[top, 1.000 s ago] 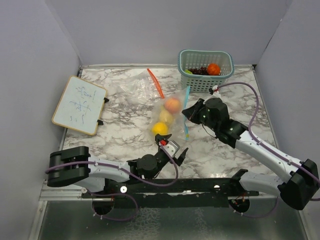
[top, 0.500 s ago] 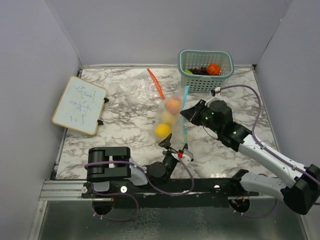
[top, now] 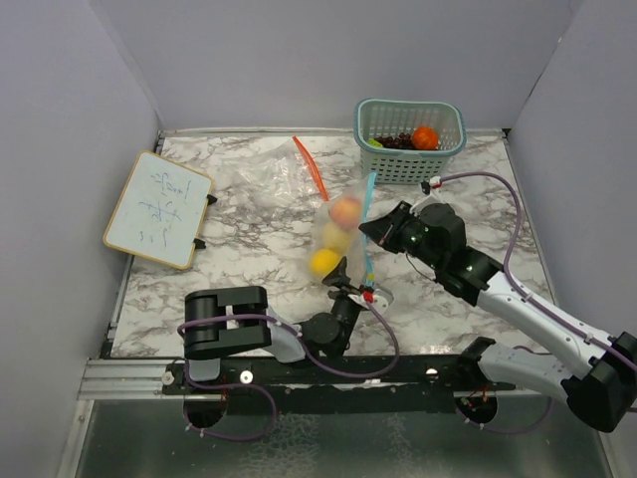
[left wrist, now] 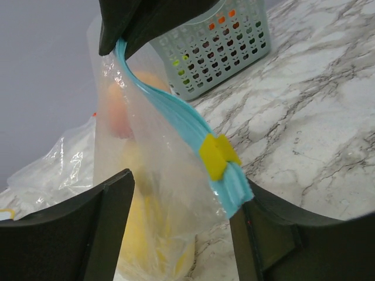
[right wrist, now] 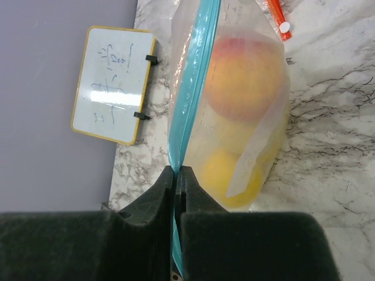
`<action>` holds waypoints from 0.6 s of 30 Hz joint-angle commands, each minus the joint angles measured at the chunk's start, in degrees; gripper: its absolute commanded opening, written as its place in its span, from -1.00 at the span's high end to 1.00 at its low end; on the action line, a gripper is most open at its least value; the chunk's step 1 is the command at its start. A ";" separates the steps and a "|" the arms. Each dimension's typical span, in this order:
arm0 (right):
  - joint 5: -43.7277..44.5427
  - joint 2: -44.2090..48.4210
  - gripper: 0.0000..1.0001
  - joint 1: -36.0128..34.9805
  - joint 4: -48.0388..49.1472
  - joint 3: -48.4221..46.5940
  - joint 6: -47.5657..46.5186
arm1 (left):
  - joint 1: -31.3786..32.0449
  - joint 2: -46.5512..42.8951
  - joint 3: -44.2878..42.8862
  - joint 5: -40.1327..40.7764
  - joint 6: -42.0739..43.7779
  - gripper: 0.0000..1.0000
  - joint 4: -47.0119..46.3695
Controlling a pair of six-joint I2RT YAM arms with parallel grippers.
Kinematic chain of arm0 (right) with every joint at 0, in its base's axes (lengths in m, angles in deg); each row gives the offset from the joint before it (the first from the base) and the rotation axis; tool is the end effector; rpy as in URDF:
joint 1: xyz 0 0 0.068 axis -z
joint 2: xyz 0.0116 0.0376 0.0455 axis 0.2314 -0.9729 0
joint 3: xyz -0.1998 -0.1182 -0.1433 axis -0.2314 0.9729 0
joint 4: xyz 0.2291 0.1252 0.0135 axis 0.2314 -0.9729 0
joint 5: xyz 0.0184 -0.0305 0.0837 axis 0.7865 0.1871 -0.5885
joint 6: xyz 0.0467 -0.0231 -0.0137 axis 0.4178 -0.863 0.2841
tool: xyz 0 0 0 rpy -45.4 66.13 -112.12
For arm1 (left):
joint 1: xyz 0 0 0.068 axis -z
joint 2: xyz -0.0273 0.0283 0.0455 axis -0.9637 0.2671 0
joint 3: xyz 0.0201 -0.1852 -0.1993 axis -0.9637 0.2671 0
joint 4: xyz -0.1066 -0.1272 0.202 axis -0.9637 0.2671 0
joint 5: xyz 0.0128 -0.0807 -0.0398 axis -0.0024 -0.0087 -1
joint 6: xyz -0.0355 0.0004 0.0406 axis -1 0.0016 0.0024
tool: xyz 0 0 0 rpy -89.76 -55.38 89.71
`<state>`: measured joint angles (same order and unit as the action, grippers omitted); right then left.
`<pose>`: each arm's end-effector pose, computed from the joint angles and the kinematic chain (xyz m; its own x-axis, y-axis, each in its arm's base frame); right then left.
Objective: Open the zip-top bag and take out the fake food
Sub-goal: Adjust the zipper food storage bag at the center of the board.
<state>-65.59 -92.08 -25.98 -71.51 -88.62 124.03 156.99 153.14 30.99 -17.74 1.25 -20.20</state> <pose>0.1865 0.1499 0.2993 -0.6366 0.5272 -0.5628 -0.1147 0.6570 0.7451 0.0701 -0.3040 0.1822 0.2813 0.2876 -0.9155 0.3355 0.8643 0.3746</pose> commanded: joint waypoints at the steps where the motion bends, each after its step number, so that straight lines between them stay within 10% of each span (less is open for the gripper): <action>1: -1.18 1.99 0.96 -0.37 1.61 -1.61 -0.38 | -1.26 -0.96 0.42 0.60 -0.27 -0.10 -14.77; 4: -1.37 2.35 0.96 -0.37 1.11 -2.08 -0.88 | -1.95 -4.81 2.29 1.03 -2.86 0.98 -14.89; 8: -1.91 2.55 0.96 -0.34 1.50 -1.41 -0.54 | -3.08 -14.10 6.21 -1.81 -11.96 1.00 -11.05; 14: -4.20 0.81 0.96 -0.33 2.65 -2.10 -0.83 | -13.91 -32.78 7.89 -21.29 -38.27 1.00 21.37; 18: -6.08 -0.11 0.96 -0.46 4.18 -2.52 -1.44 | -15.58 -35.36 7.83 -22.38 -35.11 1.00 25.57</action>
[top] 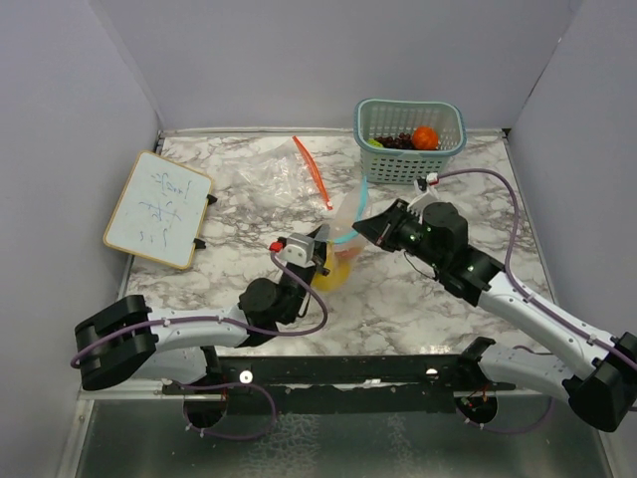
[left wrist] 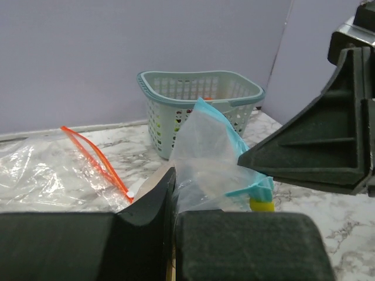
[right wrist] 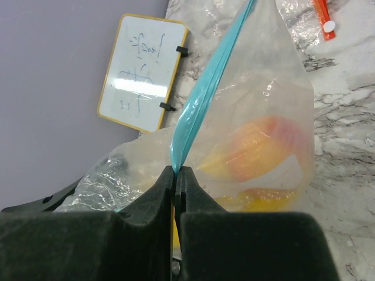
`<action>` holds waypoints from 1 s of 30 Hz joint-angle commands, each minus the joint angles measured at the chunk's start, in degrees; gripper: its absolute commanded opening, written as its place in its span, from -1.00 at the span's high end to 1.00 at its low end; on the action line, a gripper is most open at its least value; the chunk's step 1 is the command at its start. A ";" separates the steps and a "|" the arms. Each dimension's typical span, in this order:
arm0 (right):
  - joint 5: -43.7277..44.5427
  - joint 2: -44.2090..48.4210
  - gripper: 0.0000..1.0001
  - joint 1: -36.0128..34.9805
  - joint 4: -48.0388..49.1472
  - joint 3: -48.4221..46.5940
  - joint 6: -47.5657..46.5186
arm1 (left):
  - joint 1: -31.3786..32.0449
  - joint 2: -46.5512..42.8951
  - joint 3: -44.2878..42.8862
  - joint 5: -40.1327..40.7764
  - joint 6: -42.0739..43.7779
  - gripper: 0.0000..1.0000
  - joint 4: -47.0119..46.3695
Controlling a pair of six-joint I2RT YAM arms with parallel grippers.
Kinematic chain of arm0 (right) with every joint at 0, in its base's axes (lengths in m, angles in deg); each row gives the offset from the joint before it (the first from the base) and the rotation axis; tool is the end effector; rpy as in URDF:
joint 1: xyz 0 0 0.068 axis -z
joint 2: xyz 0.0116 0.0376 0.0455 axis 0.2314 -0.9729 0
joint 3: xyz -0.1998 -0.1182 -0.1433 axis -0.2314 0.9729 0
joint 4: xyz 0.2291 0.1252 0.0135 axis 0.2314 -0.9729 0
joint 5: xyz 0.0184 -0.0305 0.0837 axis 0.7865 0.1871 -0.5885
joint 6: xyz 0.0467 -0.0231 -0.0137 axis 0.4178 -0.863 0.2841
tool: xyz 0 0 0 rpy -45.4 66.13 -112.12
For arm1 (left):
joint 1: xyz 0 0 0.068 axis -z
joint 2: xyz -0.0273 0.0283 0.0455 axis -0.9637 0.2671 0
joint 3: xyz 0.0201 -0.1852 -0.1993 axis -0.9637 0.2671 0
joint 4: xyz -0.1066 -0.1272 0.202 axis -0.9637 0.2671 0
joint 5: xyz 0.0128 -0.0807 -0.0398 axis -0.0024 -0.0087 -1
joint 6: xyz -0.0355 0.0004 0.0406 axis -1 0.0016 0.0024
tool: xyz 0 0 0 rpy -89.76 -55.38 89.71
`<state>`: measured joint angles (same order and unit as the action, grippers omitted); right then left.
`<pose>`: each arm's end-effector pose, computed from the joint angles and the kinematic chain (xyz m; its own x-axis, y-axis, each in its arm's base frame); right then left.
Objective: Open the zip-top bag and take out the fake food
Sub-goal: Adjust the zipper food storage bag at the center of the board.
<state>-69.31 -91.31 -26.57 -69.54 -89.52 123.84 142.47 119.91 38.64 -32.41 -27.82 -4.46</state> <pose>0.1829 0.1531 0.3113 -0.6535 0.5108 -0.5585 -0.1888 0.6045 0.7739 0.1116 -0.2123 0.2732 0.2103 -0.3028 -0.9295 0.4387 0.8790 -0.1871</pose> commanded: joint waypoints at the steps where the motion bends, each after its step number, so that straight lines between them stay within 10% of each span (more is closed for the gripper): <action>1: -2.93 -1.12 0.95 0.14 2.63 -1.68 -1.44 | -1.17 -2.57 0.07 -8.49 -5.92 1.00 11.09; 9: -4.35 0.19 0.05 0.13 3.81 -1.00 -6.29 | -3.26 -4.06 -1.50 -20.25 -9.08 1.00 20.99; 22: -9.77 12.24 -0.20 0.16 0.60 -0.29 -41.95 | -9.43 -13.22 0.47 -33.84 -17.63 1.00 32.66; 30: -13.32 12.13 -0.25 0.13 0.54 -1.80 -48.53 | -18.53 -13.95 -5.72 -50.17 -17.67 1.00 38.95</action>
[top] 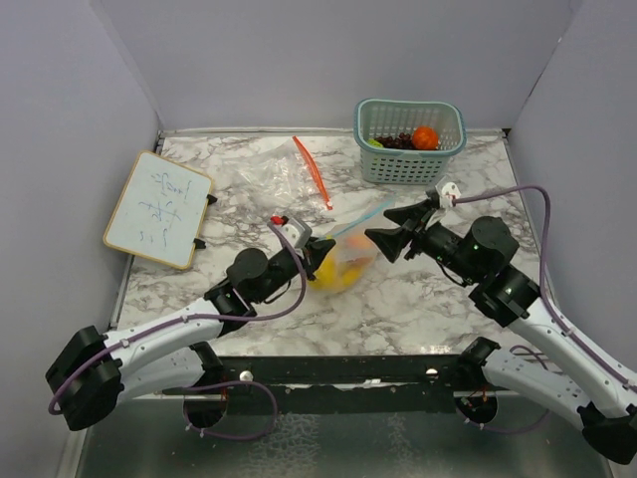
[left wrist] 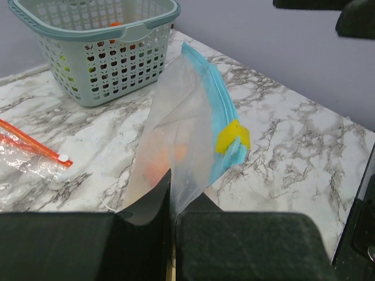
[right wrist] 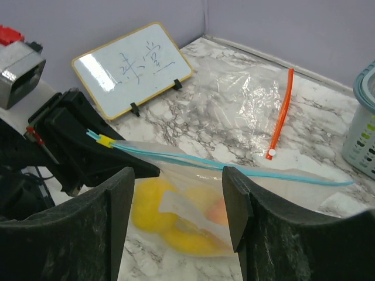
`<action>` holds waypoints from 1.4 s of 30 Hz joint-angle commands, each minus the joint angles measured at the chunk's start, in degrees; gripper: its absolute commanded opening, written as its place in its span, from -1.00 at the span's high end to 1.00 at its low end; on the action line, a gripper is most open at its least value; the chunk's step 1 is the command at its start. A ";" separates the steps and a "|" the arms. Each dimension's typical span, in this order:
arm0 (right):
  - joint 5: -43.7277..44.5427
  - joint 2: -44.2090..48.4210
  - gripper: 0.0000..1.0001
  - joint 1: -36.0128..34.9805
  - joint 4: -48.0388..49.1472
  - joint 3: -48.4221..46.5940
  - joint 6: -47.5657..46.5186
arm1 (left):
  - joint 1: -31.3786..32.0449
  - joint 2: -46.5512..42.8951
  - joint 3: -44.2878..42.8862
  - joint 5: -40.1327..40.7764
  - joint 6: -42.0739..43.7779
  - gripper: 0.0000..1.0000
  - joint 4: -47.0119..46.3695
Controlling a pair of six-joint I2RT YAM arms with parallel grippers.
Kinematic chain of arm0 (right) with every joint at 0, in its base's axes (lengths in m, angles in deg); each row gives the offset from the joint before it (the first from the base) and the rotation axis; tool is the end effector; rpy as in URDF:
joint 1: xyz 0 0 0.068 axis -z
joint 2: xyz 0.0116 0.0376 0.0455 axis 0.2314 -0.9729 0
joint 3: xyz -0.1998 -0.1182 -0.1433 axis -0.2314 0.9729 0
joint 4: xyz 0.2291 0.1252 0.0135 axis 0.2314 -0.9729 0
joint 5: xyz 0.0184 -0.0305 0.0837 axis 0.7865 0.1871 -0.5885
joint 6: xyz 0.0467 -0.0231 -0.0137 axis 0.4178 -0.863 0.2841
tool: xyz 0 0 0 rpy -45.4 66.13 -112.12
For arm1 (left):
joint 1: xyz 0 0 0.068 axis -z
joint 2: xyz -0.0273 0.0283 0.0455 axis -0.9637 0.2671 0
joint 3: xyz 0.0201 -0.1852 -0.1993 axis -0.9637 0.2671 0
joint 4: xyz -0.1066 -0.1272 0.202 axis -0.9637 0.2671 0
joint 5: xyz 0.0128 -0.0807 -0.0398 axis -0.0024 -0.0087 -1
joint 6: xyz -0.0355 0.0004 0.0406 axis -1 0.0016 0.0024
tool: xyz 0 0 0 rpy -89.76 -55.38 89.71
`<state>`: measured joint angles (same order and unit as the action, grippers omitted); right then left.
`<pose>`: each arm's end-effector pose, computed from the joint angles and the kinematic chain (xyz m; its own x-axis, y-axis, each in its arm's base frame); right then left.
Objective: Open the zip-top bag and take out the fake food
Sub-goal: Adjust the zipper food storage bag at the center of the board, then unzip the zipper food storage bag at the center of the board.
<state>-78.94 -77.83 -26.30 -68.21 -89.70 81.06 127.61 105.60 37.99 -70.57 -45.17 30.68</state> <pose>0.1393 0.1232 0.3605 -0.1815 0.1036 -0.9779 -0.7354 0.6459 0.2049 0.1371 -0.1786 0.2708 -0.0913 -0.1968 -0.9762 0.7521 0.6288 -0.1971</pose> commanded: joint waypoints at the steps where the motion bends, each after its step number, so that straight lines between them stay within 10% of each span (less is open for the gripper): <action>1: -4.41 -1.71 -0.26 -0.08 -0.63 -1.97 -5.71 | -4.48 1.17 -6.30 -14.19 0.69 1.00 5.19; 12: -10.79 -4.58 -0.30 -0.13 1.04 -5.46 -11.89 | -11.02 7.88 -11.15 -35.02 0.37 1.00 4.55; 26: -26.36 -12.92 0.79 -0.13 -5.70 -11.41 -20.90 | -11.27 7.61 -9.34 -35.06 -0.50 1.00 3.42; 42: -29.35 -15.06 0.08 -0.13 -6.84 -12.65 -21.19 | -11.53 8.80 -9.23 -35.31 -0.64 1.00 2.81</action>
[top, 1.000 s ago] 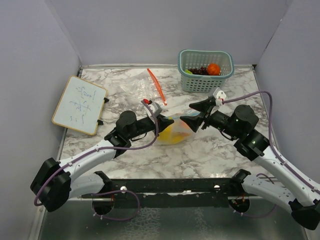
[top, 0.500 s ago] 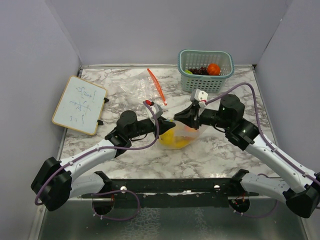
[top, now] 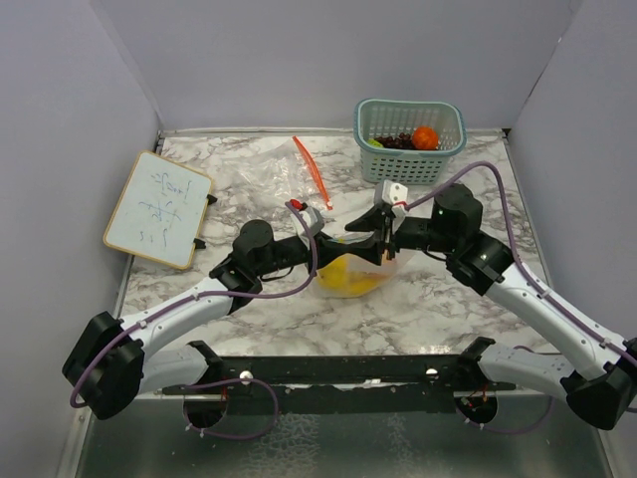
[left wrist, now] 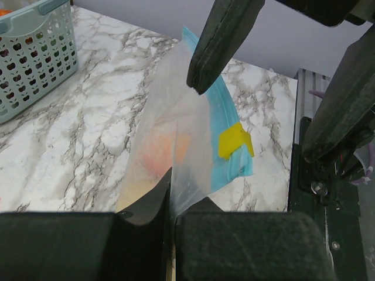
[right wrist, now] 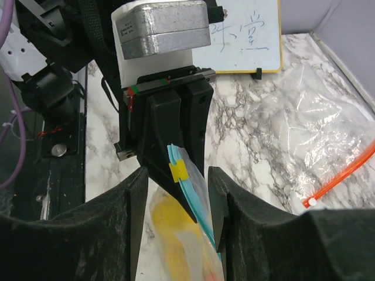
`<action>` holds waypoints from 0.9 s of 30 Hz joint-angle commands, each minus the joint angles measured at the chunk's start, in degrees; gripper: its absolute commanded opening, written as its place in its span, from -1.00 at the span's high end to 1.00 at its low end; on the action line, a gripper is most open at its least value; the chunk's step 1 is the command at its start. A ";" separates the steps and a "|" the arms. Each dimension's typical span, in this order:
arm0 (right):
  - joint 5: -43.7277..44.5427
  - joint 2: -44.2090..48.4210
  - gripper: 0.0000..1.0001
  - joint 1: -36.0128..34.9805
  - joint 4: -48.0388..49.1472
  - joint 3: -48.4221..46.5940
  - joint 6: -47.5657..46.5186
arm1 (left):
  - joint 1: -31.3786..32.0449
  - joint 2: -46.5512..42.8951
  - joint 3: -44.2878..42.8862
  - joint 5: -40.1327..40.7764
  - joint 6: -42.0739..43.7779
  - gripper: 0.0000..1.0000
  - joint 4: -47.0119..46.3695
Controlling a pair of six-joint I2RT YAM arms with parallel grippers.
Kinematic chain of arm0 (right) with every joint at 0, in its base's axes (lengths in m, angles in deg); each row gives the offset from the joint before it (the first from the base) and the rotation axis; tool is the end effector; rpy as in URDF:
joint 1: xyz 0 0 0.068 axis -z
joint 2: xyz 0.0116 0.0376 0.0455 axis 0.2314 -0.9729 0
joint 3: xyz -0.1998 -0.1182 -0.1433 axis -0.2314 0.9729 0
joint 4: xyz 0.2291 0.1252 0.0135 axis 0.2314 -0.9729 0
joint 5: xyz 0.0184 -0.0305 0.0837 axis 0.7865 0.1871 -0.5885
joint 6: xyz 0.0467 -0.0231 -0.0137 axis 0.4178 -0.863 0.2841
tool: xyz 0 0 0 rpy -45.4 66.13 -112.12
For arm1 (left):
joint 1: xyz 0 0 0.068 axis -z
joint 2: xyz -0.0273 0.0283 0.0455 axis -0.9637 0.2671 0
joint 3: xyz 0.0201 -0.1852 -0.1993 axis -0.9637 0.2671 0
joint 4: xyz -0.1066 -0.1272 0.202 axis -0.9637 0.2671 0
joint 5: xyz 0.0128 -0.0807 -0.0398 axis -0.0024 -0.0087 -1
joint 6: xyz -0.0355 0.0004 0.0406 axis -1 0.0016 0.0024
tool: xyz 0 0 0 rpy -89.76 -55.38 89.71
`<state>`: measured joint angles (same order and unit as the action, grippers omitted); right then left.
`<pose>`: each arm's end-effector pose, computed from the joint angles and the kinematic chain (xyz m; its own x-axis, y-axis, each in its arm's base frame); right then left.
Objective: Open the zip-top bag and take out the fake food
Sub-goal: Unzip the zipper food storage bag at the center of the board.
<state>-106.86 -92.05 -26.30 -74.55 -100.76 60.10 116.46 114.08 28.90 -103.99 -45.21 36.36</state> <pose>0.1645 0.1646 0.3706 0.0032 -0.1679 -0.9858 -0.9777 0.2064 -0.0383 0.1785 -0.1841 0.2827 -0.1804 -0.0632 -0.9816 0.9301 0.3137 -0.1911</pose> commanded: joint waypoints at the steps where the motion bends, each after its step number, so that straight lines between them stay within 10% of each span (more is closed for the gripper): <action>1: -1.16 -0.89 0.08 -0.06 -0.32 -1.65 -0.16 | -0.39 0.29 -0.13 -1.88 -0.55 1.00 -2.85; 27: -0.96 -3.67 0.49 -0.83 3.49 -1.52 1.33 | -0.56 -0.08 0.74 -0.85 -0.24 1.00 -2.47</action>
<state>-106.88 -95.77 -26.81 -73.57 -100.84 60.58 116.42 114.52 29.05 -103.99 -45.35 36.08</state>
